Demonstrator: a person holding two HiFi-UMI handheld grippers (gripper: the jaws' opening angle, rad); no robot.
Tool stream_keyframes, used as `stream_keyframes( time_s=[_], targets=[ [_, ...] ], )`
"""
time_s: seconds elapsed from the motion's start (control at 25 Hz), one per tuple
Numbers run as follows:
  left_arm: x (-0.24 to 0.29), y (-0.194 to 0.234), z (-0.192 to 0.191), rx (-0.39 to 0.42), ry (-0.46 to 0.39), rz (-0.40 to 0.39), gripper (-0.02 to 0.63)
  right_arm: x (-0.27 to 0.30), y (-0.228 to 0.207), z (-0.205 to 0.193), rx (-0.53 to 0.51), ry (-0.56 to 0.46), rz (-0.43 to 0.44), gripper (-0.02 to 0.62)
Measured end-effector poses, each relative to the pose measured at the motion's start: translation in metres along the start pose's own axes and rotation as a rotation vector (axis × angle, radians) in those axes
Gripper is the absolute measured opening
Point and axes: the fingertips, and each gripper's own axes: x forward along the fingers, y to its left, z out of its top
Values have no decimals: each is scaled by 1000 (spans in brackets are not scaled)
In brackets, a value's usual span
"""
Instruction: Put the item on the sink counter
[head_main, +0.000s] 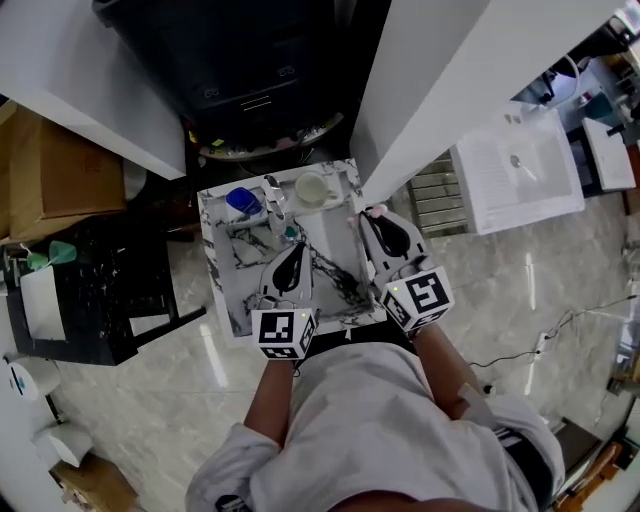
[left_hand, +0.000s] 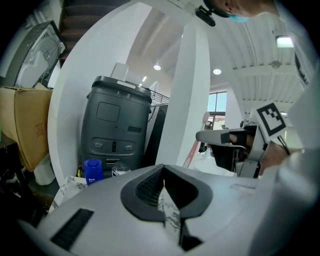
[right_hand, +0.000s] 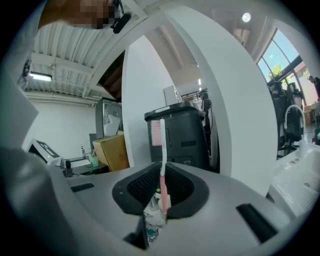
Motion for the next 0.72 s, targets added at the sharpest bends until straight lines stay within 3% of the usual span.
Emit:
stream_keyframes(
  time_s=[0.72],
  targets=[
    [48,35,-32,-111,70,255,11,106,-32,-39,2,138,251,31]
  ],
)
